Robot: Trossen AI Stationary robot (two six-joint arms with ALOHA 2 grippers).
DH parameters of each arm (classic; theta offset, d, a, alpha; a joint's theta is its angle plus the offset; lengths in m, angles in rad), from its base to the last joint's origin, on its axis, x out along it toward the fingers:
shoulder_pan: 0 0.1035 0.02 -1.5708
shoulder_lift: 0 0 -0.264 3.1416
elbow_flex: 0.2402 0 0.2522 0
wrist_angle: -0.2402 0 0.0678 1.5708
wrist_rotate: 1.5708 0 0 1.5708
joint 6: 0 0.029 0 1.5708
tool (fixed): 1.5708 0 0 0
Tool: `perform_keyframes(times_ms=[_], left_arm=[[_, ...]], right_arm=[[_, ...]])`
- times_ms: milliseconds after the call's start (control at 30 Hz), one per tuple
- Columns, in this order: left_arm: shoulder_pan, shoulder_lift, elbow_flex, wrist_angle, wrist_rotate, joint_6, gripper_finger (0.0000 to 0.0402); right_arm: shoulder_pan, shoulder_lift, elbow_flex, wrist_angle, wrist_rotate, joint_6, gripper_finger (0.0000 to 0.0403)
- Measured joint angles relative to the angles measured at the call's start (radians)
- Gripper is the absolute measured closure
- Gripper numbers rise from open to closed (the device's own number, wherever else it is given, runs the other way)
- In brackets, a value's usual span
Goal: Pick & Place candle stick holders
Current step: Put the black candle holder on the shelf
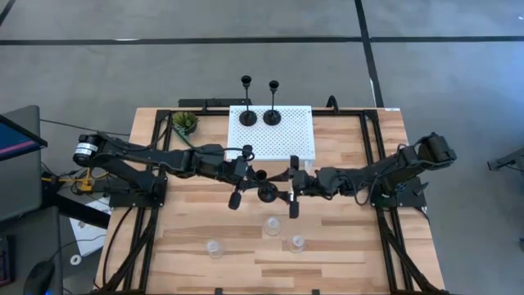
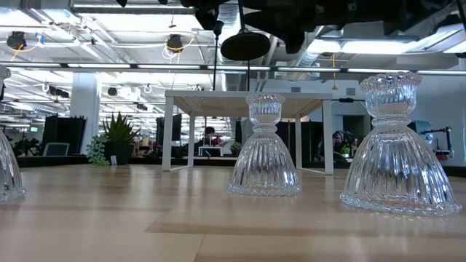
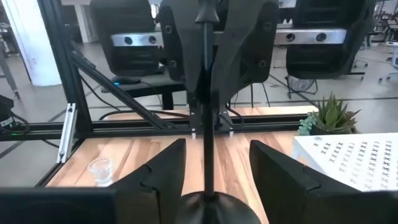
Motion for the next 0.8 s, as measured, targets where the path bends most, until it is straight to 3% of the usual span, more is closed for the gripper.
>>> perform_keyframes(times_ms=[367, 800], left_arm=[[0.000, 0.000, 0.000, 0.002, 0.000, 0.000, 0.0387], [0.000, 0.000, 0.000, 0.002, -0.001, 0.000, 0.0382]], right_arm=[[-0.021, 0.072, 0.071, -0.032, -0.049, 0.001, 0.0256], [-0.021, 0.059, 0.073, -0.037, -0.048, -0.044, 0.0392]])
